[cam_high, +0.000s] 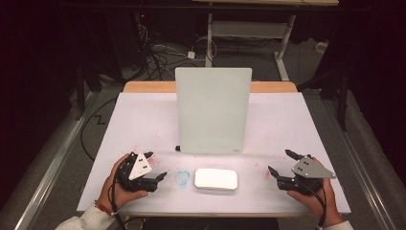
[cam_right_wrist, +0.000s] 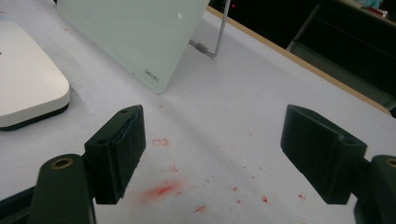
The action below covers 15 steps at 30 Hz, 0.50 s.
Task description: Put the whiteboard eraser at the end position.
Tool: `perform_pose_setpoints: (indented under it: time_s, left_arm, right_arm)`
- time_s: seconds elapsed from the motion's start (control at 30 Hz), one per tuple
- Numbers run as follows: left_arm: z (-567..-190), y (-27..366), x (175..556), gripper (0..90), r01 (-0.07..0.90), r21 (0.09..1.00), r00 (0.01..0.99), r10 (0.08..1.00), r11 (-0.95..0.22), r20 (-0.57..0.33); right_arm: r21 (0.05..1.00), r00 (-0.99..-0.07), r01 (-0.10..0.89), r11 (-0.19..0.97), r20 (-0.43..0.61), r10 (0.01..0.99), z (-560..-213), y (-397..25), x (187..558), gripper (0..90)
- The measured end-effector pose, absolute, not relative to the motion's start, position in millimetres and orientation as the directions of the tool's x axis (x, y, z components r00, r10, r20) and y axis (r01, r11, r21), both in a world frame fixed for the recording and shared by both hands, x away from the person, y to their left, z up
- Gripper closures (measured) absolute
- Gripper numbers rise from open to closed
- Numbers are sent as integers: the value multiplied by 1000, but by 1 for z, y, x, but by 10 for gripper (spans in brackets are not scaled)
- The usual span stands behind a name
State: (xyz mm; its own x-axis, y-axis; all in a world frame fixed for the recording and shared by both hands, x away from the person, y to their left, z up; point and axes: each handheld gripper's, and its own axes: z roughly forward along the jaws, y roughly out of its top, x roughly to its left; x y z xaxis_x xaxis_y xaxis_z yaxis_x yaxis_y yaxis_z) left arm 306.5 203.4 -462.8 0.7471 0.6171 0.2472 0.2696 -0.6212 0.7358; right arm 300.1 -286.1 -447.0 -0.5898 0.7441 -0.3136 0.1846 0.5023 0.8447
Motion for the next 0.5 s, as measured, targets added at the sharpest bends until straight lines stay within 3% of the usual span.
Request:
perform_pose_setpoints:
  time_s: [0.5]
  left_arm:
    - [-464, 201, 308, 193, 273, 727, 755, 608, -631, 244]
  right_arm:
    - [836, -588, 189, 516, -324, 741, -449, -286, 301, 227]
